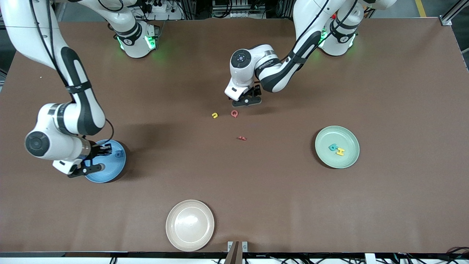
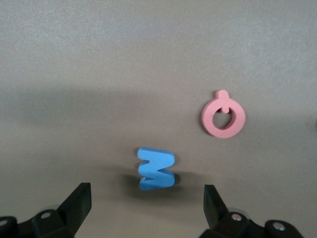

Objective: Sort upper and lower case letters into plates
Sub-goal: 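Carry the blue letter to the blue plate while the left gripper reaches blue W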

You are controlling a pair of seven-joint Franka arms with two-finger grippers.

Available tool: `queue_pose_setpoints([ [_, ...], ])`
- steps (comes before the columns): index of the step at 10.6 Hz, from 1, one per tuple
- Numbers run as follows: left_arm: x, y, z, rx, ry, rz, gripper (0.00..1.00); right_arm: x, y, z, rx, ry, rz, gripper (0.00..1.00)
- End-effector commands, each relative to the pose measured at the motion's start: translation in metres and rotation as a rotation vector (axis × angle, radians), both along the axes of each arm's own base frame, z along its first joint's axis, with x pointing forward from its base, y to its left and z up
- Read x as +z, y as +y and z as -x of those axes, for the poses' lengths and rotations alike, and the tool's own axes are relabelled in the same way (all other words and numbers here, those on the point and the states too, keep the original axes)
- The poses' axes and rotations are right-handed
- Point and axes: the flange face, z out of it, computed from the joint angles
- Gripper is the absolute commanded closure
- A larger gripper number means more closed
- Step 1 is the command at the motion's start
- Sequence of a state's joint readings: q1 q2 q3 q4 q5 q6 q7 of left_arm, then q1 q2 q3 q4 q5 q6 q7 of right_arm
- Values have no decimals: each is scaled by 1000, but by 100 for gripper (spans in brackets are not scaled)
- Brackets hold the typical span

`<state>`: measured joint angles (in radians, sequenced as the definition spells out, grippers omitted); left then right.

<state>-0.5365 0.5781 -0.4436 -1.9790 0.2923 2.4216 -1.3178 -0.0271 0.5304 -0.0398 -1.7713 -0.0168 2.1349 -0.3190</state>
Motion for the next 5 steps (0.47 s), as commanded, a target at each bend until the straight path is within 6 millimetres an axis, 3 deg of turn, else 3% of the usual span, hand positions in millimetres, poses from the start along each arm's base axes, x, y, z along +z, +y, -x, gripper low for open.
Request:
queue_pose_setpoints([
  [1, -7, -3, 1, 27, -28, 13, 1, 5, 4, 3, 41, -21, 2, 0],
  [5, -24, -2, 2, -7, -98, 6, 6, 5, 46, 3, 65, -21, -6, 0],
])
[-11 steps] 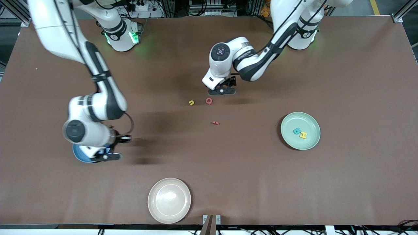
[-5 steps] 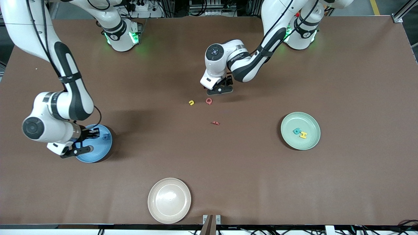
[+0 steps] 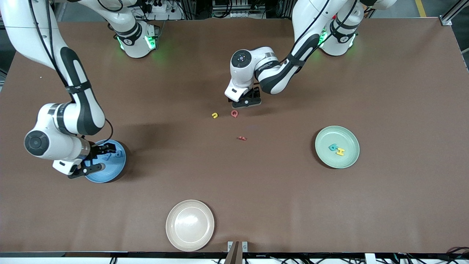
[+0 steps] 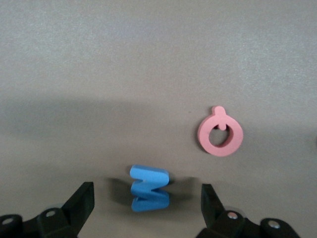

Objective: Sort upper and lower case letters into plates
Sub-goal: 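Carry the blue letter to the blue plate while the left gripper reaches blue W, then release the letter in the blue plate while the left gripper lifts the blue W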

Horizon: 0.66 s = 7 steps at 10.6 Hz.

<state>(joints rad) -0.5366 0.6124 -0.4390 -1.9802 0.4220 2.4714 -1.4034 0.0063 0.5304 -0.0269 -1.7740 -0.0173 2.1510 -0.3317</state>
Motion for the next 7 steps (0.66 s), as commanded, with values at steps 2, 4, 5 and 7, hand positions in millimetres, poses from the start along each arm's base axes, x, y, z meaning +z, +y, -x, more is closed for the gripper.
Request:
queue_pose_setpoints([
  [2, -12, 0, 1, 4, -42, 5, 13, 4, 49, 6, -30, -6, 15, 0],
  [4, -13, 1, 1, 3, -42, 4, 47, 4, 84, 10, -74, -8, 27, 0],
  [5, -13, 3, 0, 11, -42, 3, 76, 0, 105, 14, -103, -4, 34, 0],
  [7, -11, 8, -5, 58, -46, 0, 100, -2, 131, 21, -132, -2, 46, 0],
])
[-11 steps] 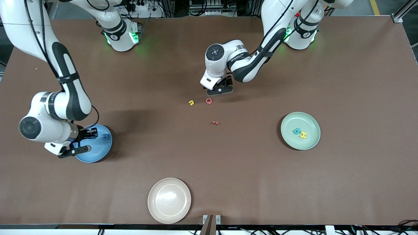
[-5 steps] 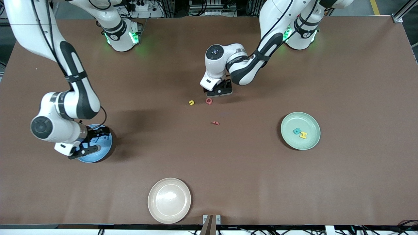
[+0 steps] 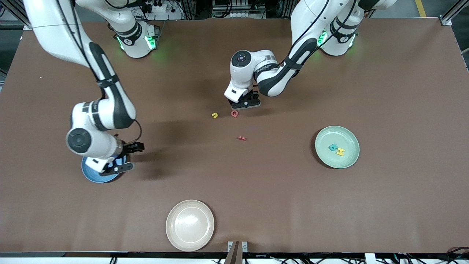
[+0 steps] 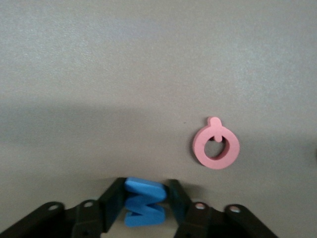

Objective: Sort upper and lower case letters into plates
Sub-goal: 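Release the letter in the blue plate while the left gripper lifts the blue W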

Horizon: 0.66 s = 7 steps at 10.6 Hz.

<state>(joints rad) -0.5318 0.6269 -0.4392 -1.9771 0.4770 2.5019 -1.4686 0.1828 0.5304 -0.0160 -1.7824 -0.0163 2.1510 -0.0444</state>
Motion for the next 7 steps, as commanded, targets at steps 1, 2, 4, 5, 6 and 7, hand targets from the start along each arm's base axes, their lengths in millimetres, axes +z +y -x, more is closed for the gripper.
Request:
queue_pose_setpoints([
  [1, 3, 14, -13, 43, -30, -8, 100, 1, 18, 11, -52, 5, -3, 0],
  [2, 25, 21, -28, 52, -61, 6, 100, 0, 24, 13, -76, 15, -36, 0],
  [4, 62, 51, -52, 54, -117, 8, 100, -2, 46, 19, -87, 29, -69, 0],
  [5, 82, 74, -67, 40, -142, 4, 100, -1, 55, 21, -98, 29, -72, 0],
  [6, 97, 95, -82, 39, -159, 1, 100, -2, 69, 25, -79, 30, -70, 0],
  [7, 106, 115, -99, 60, -161, 4, 100, -5, 83, 31, -59, 34, -70, 0],
])
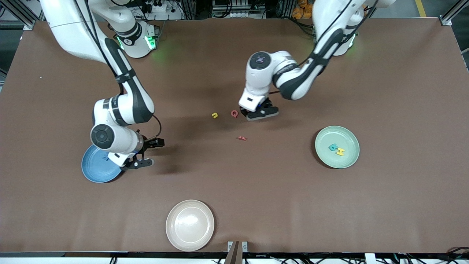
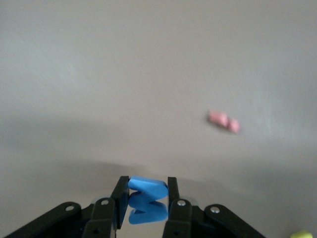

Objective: Sort upper and lower case letters into plates
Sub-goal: 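Release the letter in the blue plate while the left gripper lifts the blue W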

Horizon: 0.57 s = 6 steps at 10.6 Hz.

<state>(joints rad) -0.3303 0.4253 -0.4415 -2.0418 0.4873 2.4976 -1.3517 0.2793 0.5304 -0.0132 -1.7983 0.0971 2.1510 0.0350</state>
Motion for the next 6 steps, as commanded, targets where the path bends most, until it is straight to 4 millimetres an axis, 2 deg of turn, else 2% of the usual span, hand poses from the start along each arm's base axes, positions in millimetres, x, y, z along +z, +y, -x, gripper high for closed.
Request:
queue_pose_setpoints([
  [1, 21, 59, -21, -2, 3, -72, 100, 5, 50, 22, 52, -5, -7, 0],
  [3, 27, 117, -57, -60, 30, -134, 100, 12, 117, 47, 115, -32, -10, 0],
  [6, 20, 206, -99, -160, 88, -178, 100, 16, 218, 103, 185, -62, -10, 0],
])
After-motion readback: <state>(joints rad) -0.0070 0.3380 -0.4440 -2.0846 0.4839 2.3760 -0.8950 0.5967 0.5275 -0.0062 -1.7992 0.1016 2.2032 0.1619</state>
